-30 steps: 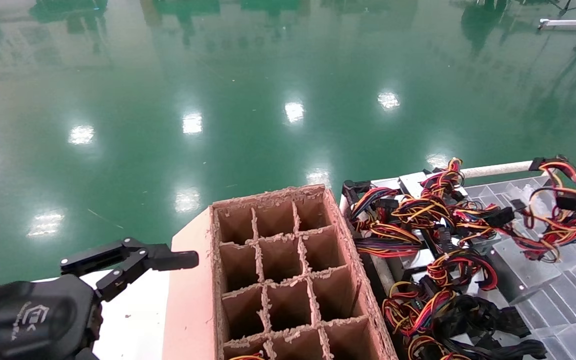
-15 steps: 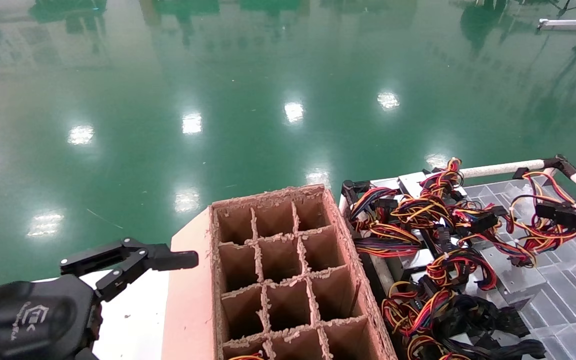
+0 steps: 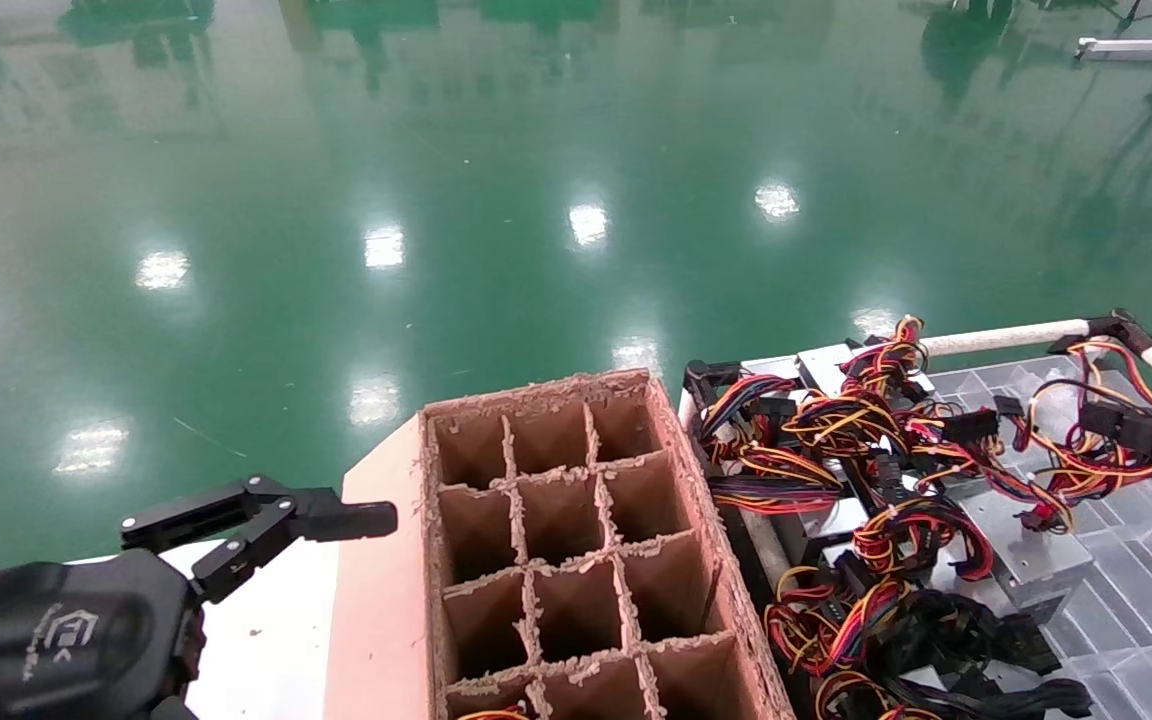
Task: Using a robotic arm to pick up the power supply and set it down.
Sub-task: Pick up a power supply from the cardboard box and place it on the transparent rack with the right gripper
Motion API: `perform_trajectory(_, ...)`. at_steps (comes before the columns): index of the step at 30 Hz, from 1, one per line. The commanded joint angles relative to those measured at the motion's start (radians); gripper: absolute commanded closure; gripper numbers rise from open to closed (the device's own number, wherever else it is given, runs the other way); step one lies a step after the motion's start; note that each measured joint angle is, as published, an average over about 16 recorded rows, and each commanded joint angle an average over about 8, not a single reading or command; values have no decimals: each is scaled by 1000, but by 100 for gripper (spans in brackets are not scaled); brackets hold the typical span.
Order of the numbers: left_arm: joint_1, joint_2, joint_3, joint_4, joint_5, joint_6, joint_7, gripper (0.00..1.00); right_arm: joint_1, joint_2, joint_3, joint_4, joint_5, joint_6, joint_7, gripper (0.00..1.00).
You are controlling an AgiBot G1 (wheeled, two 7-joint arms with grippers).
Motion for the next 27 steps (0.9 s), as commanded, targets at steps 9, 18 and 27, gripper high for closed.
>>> perform_trajectory(9, 0, 0, 0, 0, 0, 0, 0, 0, -125, 4, 173, -238, 95, -4, -70, 100)
perform_trajectory(18, 0, 0, 0, 0, 0, 0, 0, 0, -205, 43, 295, -378, 91, 2, -158, 95)
perform_trajectory(27, 0, 0, 0, 0, 0, 0, 0, 0, -235, 56, 326, -400, 59, 12, -190, 0)
